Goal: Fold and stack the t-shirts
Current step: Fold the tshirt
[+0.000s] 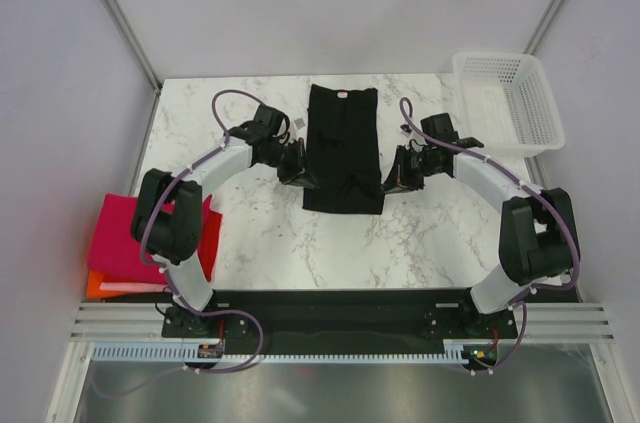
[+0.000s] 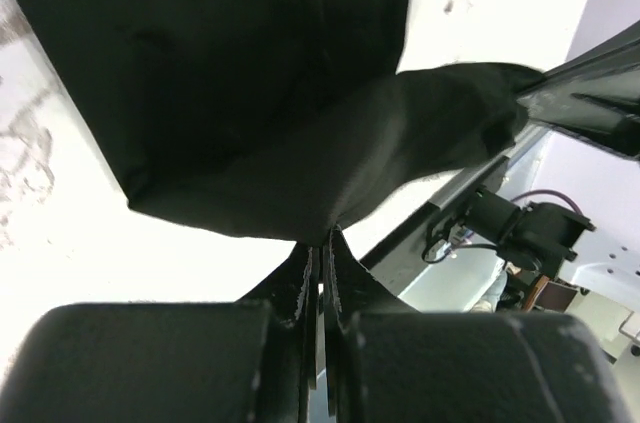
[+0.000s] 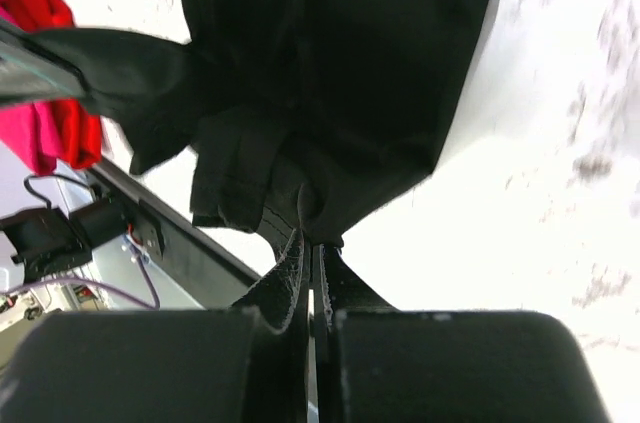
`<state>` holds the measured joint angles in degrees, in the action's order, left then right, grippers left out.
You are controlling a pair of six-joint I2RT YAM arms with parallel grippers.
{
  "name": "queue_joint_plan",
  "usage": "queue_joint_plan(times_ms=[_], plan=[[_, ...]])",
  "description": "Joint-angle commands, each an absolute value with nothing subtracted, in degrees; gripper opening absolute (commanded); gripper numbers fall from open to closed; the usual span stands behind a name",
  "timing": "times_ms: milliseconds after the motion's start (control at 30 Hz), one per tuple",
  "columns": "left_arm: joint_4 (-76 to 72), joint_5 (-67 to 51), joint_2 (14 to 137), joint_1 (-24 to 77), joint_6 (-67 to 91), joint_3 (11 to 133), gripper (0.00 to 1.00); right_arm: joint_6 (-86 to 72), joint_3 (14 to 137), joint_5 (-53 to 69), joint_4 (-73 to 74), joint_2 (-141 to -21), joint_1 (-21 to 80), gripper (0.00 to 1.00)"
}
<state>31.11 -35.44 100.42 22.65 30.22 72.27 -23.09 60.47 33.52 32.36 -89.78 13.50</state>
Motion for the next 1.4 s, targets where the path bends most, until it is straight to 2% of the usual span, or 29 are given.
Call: queue_joint_plan(times_ms=[0,367,700,733,767,800,833,900,1067,1200,1367], plan=[[31.20,-34.19,103.18,22.50,27.16,75.85,0.02,-21.89,65.91,33.31,27.95,-93.77,13.27,0.00],[31.38,-28.57,110.47,19.51,23.73,83.74,0.02,-18.90,77.95,31.73,27.16,-106.51,12.75,0.00],[31.55,-27.95,118.12,17.93,21.89,91.14,0.02,-17.58,88.77,30.24,26.72,-115.83,12.30,0.00],[31.55,-27.51,118.65,17.93,21.62,91.66,0.03,-17.49,89.47,30.15,26.72,-116.45,12.39,0.04],[31.38,-26.90,119.61,17.93,21.45,92.80,0.09,-17.32,89.65,29.71,26.28,-117.15,12.31,0.09],[31.29,-24.81,119.97,18.02,21.36,93.33,0.24,-17.14,89.65,29.01,25.67,-117.25,12.30,0.26],[31.29,-23.39,120.32,17.93,21.10,93.95,0.32,-17.14,89.82,28.39,25.23,-117.42,12.39,0.36],[31.29,-19.19,119.80,17.93,19.87,95.36,0.48,-17.05,90.09,27.86,24.17,-116.90,12.22,0.50],[35.75,-14.77,111.46,16.70,19.24,90.72,0.68,-17.31,84.92,28.47,25.40,-108.03,10.64,0.57],[37.53,-25.18,103.55,14.60,19.60,80.62,0.69,-20.81,72.64,32.94,26.37,-102.22,8.79,0.60],[34.64,-36.90,102.74,12.57,24.16,67.78,0.69,-25.74,61.27,38.22,22.51,-99.67,8.26,0.60]])
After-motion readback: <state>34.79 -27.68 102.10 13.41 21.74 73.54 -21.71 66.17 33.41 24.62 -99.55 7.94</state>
